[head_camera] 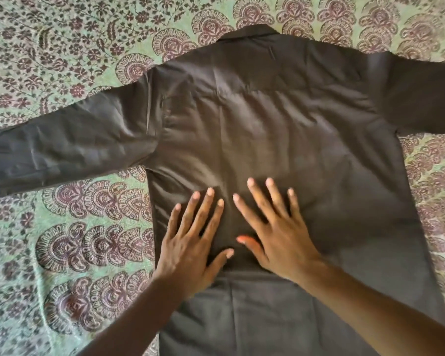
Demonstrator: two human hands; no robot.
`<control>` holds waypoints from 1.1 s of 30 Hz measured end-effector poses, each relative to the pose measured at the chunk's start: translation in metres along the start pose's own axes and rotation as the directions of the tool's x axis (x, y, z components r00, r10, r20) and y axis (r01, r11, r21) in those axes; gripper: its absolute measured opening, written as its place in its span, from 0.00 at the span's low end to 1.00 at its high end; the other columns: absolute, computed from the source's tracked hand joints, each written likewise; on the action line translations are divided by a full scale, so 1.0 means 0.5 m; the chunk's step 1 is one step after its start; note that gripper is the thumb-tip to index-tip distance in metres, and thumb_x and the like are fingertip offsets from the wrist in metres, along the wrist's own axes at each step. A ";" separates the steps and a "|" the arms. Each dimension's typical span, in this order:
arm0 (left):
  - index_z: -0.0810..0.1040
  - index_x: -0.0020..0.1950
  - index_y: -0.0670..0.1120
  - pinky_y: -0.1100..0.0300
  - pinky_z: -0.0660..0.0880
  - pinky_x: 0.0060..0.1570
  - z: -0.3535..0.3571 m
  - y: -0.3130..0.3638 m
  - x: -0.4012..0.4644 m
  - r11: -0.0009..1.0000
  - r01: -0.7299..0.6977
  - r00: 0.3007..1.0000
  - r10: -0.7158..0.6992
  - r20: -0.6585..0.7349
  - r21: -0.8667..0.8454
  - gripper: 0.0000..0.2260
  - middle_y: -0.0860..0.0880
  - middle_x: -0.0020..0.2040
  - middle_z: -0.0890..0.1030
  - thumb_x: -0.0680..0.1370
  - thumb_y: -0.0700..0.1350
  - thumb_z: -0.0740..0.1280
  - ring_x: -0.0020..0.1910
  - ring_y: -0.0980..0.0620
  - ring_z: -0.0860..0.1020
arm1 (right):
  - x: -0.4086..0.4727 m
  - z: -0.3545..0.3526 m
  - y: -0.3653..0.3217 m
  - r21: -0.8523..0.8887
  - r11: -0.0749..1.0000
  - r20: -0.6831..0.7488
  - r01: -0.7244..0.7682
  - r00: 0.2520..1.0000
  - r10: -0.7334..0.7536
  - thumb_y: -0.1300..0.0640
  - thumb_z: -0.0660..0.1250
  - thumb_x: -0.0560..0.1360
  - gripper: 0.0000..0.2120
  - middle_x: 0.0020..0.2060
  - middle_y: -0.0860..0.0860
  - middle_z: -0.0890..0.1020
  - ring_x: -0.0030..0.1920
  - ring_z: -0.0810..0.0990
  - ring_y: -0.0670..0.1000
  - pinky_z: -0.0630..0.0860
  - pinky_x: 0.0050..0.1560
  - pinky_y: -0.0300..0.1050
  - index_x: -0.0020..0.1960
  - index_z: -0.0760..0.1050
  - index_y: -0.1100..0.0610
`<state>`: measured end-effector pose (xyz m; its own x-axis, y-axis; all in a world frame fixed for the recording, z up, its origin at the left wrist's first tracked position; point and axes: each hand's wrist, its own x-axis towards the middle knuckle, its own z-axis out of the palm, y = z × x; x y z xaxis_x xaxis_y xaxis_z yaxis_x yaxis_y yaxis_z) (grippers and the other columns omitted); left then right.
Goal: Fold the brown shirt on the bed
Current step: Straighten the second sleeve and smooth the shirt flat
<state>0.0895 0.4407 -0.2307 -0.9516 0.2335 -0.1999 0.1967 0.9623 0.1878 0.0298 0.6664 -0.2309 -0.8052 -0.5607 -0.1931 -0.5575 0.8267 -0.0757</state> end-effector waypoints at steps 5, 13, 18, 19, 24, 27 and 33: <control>0.59 0.85 0.48 0.37 0.63 0.76 0.043 0.093 -0.146 0.992 -0.121 0.992 0.122 0.039 -0.037 0.41 0.48 0.86 0.53 0.78 0.69 0.63 0.85 0.44 0.53 | -0.002 -0.013 0.047 0.039 0.999 -0.064 -0.034 0.997 0.036 0.33 0.51 0.83 0.33 0.84 0.56 0.49 0.84 0.49 0.61 0.56 0.78 0.69 0.84 0.50 0.42; 0.56 0.85 0.50 0.39 0.54 0.81 0.014 0.130 -0.068 0.990 0.124 0.992 -0.125 -0.017 -0.062 0.36 0.46 0.86 0.51 0.82 0.65 0.59 0.85 0.44 0.50 | -0.139 0.018 0.046 0.028 0.984 0.029 -0.175 0.984 0.174 0.33 0.52 0.82 0.33 0.85 0.53 0.45 0.84 0.47 0.62 0.56 0.78 0.69 0.84 0.50 0.41; 0.56 0.85 0.48 0.37 0.59 0.78 0.076 0.223 -0.179 0.997 0.033 0.999 -0.031 0.027 -0.071 0.38 0.46 0.86 0.51 0.80 0.64 0.61 0.85 0.43 0.51 | -0.257 0.028 0.003 0.184 0.924 -0.003 -0.335 0.940 0.342 0.41 0.53 0.85 0.30 0.85 0.54 0.49 0.84 0.50 0.61 0.57 0.78 0.69 0.84 0.53 0.45; 0.58 0.85 0.49 0.37 0.61 0.77 0.088 0.237 -0.216 0.998 0.007 0.999 -0.005 0.037 -0.067 0.39 0.47 0.86 0.52 0.79 0.65 0.62 0.85 0.43 0.53 | -0.246 0.024 0.004 0.198 0.916 -0.033 -0.350 0.931 0.363 0.41 0.53 0.85 0.30 0.85 0.55 0.49 0.84 0.49 0.62 0.55 0.78 0.69 0.84 0.53 0.46; 0.62 0.84 0.52 0.37 0.65 0.75 0.095 0.241 -0.271 0.998 -0.041 0.999 0.041 0.004 -0.055 0.37 0.47 0.86 0.56 0.77 0.65 0.65 0.84 0.43 0.59 | -0.122 0.024 0.051 0.138 0.951 -0.073 -0.277 0.955 0.289 0.34 0.52 0.82 0.31 0.85 0.54 0.50 0.84 0.50 0.61 0.54 0.77 0.72 0.83 0.55 0.40; 0.60 0.84 0.53 0.37 0.61 0.77 0.085 0.210 -0.246 0.999 -0.019 1.000 0.019 -0.014 -0.044 0.38 0.46 0.86 0.55 0.78 0.65 0.65 0.84 0.43 0.57 | -0.157 0.041 0.099 0.142 0.814 -0.088 -0.564 0.812 0.578 0.28 0.49 0.80 0.32 0.85 0.51 0.52 0.83 0.52 0.60 0.54 0.76 0.71 0.82 0.53 0.35; 0.57 0.85 0.51 0.36 0.60 0.78 0.104 0.225 -0.314 0.990 -0.137 0.990 0.137 0.024 -0.022 0.41 0.47 0.86 0.52 0.76 0.66 0.65 0.85 0.44 0.54 | -0.276 0.044 0.098 0.271 0.472 -0.062 -0.839 0.474 0.878 0.23 0.43 0.77 0.42 0.83 0.61 0.51 0.82 0.49 0.68 0.55 0.77 0.74 0.84 0.52 0.46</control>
<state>0.2732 0.5194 -0.2283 -0.9095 0.3668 -0.1957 0.3197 0.9180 0.2347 0.1182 0.7855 -0.2292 -0.8837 0.4577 -0.0976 0.4675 0.8730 -0.1392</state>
